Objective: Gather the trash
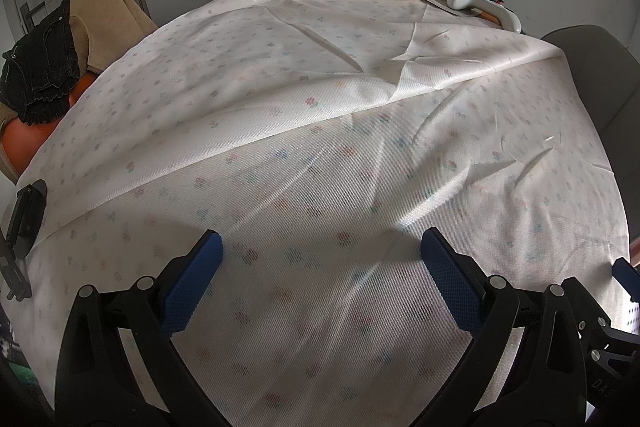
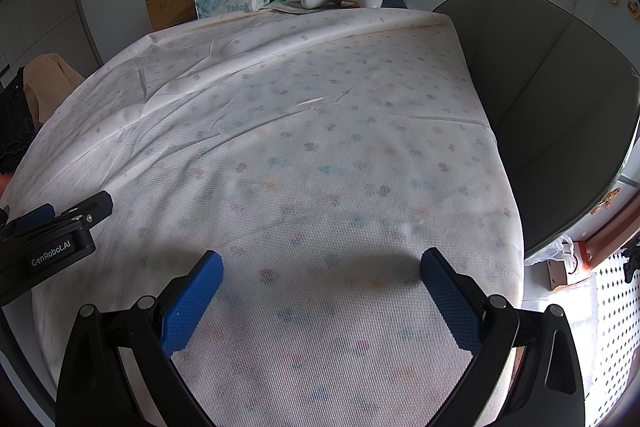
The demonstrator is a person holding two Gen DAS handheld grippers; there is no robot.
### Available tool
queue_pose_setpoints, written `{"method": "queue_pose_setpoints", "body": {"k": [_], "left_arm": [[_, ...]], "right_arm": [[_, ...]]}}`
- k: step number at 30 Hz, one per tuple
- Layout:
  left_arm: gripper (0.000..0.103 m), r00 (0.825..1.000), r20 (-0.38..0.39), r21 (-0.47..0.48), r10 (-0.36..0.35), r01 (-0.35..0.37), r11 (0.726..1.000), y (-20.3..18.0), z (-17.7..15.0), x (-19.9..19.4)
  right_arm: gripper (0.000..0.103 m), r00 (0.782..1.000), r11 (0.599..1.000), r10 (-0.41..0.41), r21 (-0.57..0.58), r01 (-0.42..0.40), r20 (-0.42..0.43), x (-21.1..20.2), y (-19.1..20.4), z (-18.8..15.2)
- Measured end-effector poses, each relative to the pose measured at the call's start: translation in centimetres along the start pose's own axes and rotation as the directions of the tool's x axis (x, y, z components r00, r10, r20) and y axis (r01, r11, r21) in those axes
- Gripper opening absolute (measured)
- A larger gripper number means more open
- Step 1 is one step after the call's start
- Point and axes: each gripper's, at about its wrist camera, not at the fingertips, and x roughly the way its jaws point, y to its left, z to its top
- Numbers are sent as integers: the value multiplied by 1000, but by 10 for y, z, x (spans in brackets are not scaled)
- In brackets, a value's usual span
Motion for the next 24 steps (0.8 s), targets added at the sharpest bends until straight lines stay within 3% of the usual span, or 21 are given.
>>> {"method": "queue_pose_setpoints", "body": {"k": [24], "left_arm": [[99,1000,0,0,0,0,1000,0,0,0]], "right_arm": [[97,1000,1000,0,0,0,0,1,-1,2]]}}
